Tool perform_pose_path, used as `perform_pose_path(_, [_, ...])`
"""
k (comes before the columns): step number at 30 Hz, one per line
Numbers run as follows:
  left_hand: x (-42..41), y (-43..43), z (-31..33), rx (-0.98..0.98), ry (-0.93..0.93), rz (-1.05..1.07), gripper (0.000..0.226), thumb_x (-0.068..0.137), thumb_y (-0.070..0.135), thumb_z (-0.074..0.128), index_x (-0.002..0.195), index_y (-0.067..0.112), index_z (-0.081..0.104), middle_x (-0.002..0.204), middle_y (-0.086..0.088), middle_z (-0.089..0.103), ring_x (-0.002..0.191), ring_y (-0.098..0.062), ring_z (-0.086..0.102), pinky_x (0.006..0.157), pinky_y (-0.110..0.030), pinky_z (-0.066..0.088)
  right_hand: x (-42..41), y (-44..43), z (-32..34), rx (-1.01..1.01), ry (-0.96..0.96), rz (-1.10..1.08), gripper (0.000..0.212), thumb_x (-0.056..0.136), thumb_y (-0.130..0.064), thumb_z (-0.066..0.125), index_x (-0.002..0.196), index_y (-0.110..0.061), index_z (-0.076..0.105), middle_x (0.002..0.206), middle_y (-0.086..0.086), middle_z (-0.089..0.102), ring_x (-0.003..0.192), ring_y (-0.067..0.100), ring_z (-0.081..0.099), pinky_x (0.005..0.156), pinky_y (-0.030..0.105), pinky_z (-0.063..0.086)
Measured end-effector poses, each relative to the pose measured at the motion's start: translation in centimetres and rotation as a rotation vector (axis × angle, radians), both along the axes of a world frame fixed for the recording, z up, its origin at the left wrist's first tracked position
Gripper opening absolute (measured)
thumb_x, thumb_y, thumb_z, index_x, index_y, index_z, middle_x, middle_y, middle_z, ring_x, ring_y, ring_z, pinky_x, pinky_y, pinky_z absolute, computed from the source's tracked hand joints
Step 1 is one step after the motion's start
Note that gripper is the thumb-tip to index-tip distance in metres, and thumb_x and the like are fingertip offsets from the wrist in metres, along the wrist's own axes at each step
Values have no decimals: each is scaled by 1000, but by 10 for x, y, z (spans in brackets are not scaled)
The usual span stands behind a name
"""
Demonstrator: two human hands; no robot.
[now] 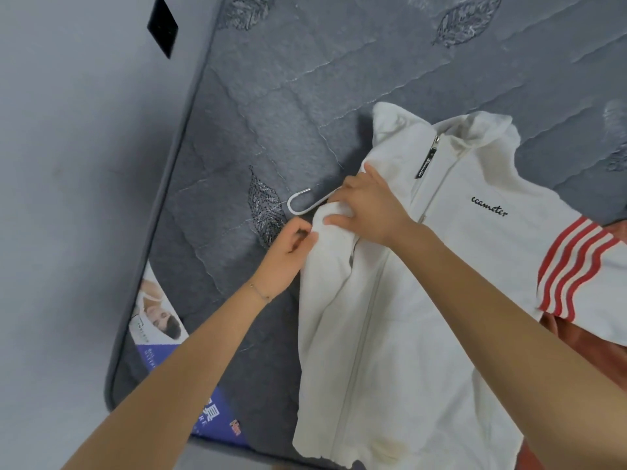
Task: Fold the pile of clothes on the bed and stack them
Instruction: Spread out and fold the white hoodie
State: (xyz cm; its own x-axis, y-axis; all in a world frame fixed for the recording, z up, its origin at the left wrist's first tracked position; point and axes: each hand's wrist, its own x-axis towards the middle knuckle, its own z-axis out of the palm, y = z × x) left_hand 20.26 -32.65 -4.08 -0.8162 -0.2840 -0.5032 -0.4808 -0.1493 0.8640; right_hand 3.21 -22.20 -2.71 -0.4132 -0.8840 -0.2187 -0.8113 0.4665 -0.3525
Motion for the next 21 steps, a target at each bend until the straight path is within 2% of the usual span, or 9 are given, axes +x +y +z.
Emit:
perform_pose_path(2, [-4,4,4,96,-104,94,15,105,24,40,100,25,55,92,-6,54,81,-18,49,68,-32,48,-1,5,-3,-135,-28,-45,28,83,-38,67,89,-11,72,82,9,60,85,35,58,108,46,27])
perform_pose_path(3, [-7,6,7,146,-162,130,18,106,27,38,107,29,55,99,-3,59,85,-15,54,67,-28,51,0,7,-3,-181,-54,-79,25,82,-35,67,83,-11,71,79,8,61,81,33,58,107,47,29])
perform_pose_path(5, [-12,7,9,222,-232,152,21,106,27,38,117,28,55,99,4,63,83,-6,57,61,-18,53,3,12,-3,-254,-95,-131,21,82,-31,68,80,-11,69,81,7,64,82,29,58,112,46,27])
perform_pose_path(7, [-14,7,11,238,-232,106,20,105,24,42,114,26,59,93,7,63,78,-2,56,64,-18,52,6,14,0,-311,-124,-175,21,83,-30,66,81,-9,68,83,5,67,83,26,60,115,40,21])
perform_pose_path(11, [-15,4,13,231,-163,-3,23,103,15,46,116,0,56,98,-7,56,87,-11,51,70,-22,50,10,18,14,-337,-230,-234,15,86,-26,70,84,-11,67,90,1,71,88,21,62,117,32,15])
perform_pose_path(13, [-16,4,16,227,-121,16,19,103,13,45,109,-4,51,99,-12,51,89,-16,47,71,-25,48,15,19,19,-350,-290,-234,19,87,-34,69,86,-15,63,91,-1,70,89,18,62,118,34,16])
perform_pose_path(17, [-17,-6,18,126,-74,76,15,103,11,44,89,9,47,83,-14,49,77,-20,47,65,-33,47,31,21,15,-267,-220,-198,54,85,-63,51,105,-14,63,98,-1,69,93,20,61,112,40,27])
perform_pose_path(19, [-15,-16,18,-1,-57,37,17,102,12,49,84,11,48,77,-18,49,72,-22,46,61,-35,43,30,23,12,-242,-181,-205,55,87,-60,49,105,-12,68,98,3,71,94,25,62,108,37,29])
perform_pose_path(21, [-17,-26,22,-132,-24,9,17,99,13,54,85,4,51,70,-26,47,67,-21,41,58,-30,37,25,24,13,-302,-190,-229,46,90,-53,50,92,-11,71,85,0,69,80,22,57,95,37,37])
